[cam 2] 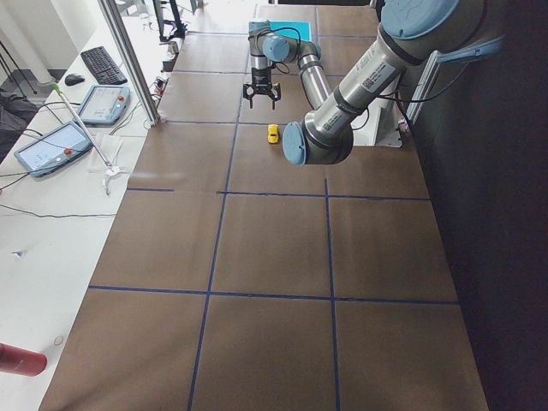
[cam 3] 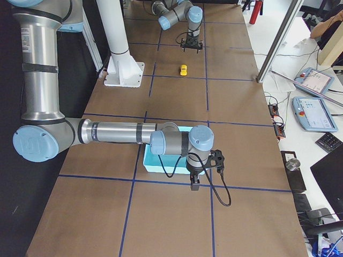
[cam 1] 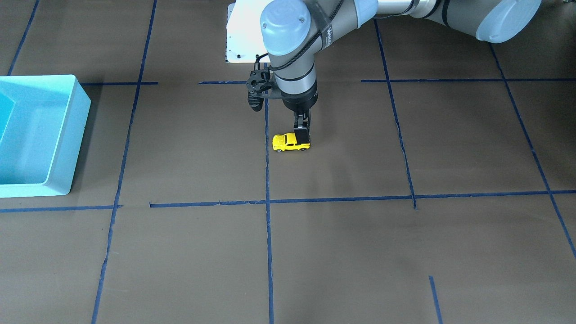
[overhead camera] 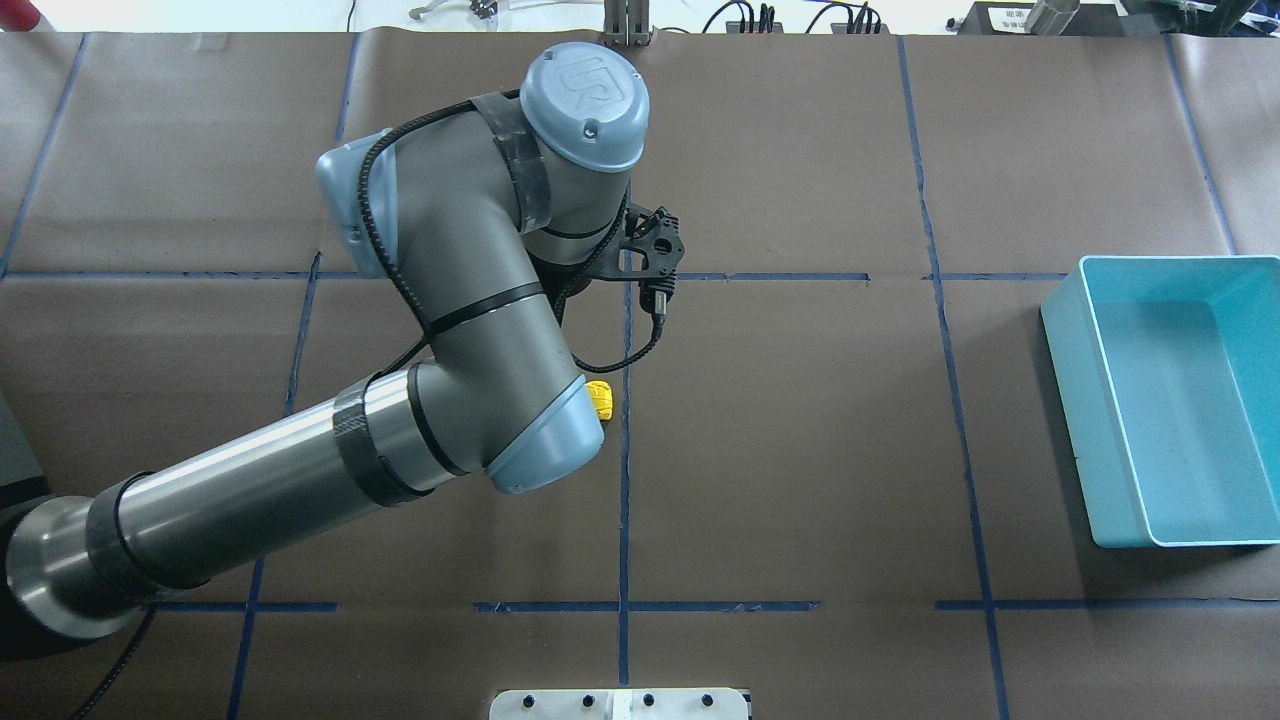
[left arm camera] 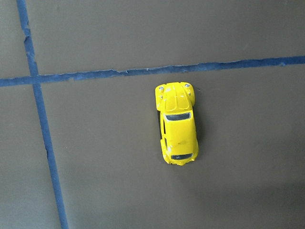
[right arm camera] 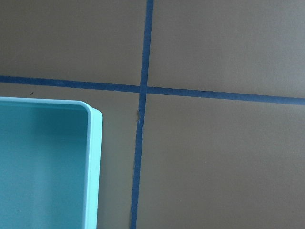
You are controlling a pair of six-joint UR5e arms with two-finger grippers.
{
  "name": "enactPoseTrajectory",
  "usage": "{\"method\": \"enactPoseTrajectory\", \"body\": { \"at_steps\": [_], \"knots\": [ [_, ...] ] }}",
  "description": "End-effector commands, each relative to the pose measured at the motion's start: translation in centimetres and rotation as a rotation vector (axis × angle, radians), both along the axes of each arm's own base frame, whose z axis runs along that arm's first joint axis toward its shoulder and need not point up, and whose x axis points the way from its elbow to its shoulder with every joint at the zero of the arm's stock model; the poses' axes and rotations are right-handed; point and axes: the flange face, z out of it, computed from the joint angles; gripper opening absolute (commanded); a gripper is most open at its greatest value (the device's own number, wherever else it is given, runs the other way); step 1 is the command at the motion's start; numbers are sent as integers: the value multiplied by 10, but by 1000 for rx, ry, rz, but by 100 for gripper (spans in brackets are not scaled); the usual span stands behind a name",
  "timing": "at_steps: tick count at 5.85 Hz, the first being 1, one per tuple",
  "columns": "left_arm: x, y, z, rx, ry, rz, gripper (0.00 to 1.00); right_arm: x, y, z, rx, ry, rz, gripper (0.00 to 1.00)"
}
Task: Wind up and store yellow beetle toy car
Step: 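Position the open left gripper directly above the yellow car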
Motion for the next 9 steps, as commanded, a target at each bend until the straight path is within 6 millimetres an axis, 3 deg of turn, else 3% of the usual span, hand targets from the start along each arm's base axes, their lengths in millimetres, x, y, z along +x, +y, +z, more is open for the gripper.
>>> {"method": "enactPoseTrajectory", "body": {
  "at_steps": [1,2,4,5,9],
  "knots": [
    [45,17,-9,-45,3,-37,100,0,-1,-1,0,0,1,100],
    [60,28,-4,-36,22,-20,100,0,-1,-1,0,0,1,100],
    [83,27,32,5,56,-10,100,0,-1,-1,1,0,0,100],
    [100,42,48,36,51,2,100,0,-1,-1,1,0,0,100],
    [107,49,62,41,30,0,100,0,-1,-1,0,0,1,100]
  ]
}}
